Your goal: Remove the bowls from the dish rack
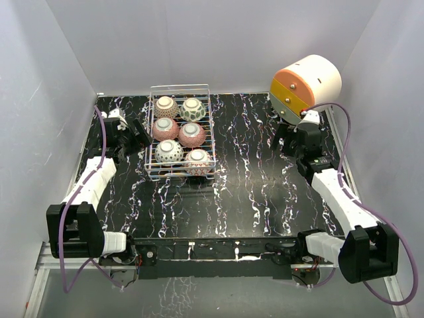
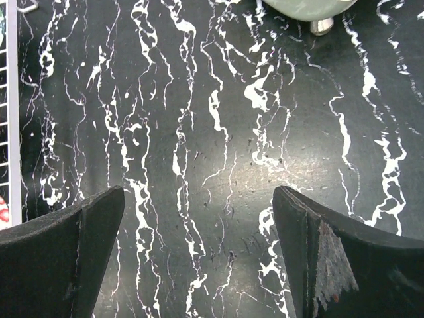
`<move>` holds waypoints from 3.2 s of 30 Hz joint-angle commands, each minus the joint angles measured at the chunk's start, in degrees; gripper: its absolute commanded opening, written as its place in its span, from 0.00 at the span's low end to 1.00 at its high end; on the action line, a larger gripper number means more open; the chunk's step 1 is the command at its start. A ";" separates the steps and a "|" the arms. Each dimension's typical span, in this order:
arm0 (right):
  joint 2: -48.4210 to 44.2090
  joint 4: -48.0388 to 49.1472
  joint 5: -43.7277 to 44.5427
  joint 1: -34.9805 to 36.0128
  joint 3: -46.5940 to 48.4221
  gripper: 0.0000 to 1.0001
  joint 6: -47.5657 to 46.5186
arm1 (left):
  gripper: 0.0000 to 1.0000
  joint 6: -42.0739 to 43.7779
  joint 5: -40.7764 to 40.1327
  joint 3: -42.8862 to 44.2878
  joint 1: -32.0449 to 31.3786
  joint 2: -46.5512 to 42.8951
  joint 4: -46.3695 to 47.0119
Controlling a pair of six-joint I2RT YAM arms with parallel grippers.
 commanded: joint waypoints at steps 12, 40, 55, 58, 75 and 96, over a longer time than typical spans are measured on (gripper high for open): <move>5.80 4.82 -13.90 4.06 2.71 0.97 0.37 | 0.69 0.78 -1.14 5.54 -0.14 8.53 -0.12; -3.74 2.39 -13.79 8.27 -2.07 0.84 -0.28 | 0.00 3.19 6.15 7.18 -3.74 9.05 -5.44; 11.17 2.89 4.68 31.96 15.88 0.88 -5.41 | 0.00 3.37 4.73 3.66 -3.66 2.19 -7.79; 15.80 4.33 9.65 35.84 19.91 0.89 -6.35 | 0.00 3.86 1.93 2.40 -3.66 -0.49 -8.77; 27.80 6.79 19.32 38.09 29.67 0.60 -3.13 | 0.51 4.65 -5.84 0.22 -3.64 -2.96 -11.14; 46.32 -6.52 9.41 31.48 41.85 0.45 1.89 | 0.50 4.74 -3.90 -1.12 -3.69 -2.43 -10.52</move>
